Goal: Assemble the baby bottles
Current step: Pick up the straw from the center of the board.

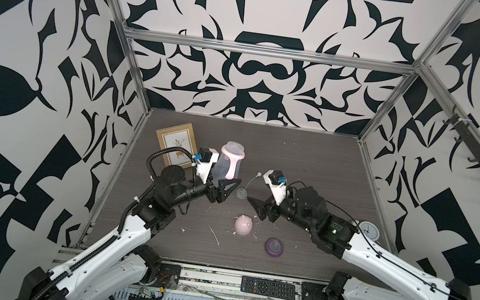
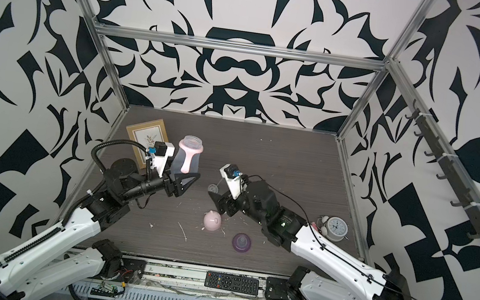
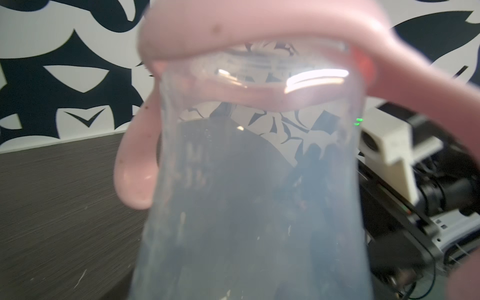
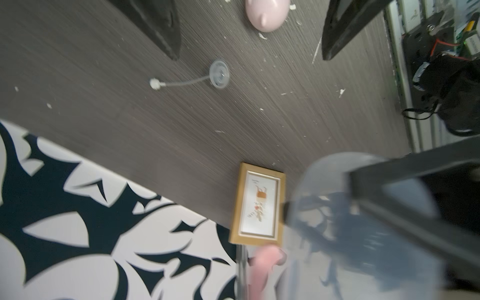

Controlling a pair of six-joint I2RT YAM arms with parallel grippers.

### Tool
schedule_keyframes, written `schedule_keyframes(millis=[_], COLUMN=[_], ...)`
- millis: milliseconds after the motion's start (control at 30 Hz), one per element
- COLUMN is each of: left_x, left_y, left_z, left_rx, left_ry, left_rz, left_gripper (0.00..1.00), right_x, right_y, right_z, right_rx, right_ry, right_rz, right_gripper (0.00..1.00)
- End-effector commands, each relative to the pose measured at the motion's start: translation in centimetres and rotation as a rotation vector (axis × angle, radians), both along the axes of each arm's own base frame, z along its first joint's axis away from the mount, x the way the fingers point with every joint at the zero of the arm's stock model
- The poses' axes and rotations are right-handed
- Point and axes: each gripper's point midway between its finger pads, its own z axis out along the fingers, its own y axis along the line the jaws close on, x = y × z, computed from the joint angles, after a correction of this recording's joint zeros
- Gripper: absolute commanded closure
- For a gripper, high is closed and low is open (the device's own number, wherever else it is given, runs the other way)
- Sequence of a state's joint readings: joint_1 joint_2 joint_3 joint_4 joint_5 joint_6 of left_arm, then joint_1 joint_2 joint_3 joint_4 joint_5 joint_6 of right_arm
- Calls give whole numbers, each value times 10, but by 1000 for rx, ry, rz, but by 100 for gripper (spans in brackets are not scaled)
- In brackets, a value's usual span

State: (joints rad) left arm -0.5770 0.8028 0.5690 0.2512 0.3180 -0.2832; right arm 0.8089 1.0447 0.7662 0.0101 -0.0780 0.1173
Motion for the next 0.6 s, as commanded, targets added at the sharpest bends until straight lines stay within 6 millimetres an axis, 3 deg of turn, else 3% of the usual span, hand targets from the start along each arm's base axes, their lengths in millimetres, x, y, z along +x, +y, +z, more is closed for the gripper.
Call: schedule_keyframes(millis=[0, 100, 300, 567], left_x=[-2, -12, -28, -39], left_y=[18, 29, 47, 56], left_z=[-6, -7, -3, -5], left_rx=[57, 52, 37, 69], left_ry=[-86, -126, -179, -174], left_rz=[81, 107, 146, 148], left_gripper=[76, 76, 77, 77], right_x=[12, 31, 56, 82], right_y=[-4, 1, 31, 50], right_z=[-20, -51, -106, -148], right_rx=[126, 30, -8, 31], right_ry=[212, 275, 424, 502], right_rz=[42, 42, 106, 69], right_gripper=[17, 24, 49, 54])
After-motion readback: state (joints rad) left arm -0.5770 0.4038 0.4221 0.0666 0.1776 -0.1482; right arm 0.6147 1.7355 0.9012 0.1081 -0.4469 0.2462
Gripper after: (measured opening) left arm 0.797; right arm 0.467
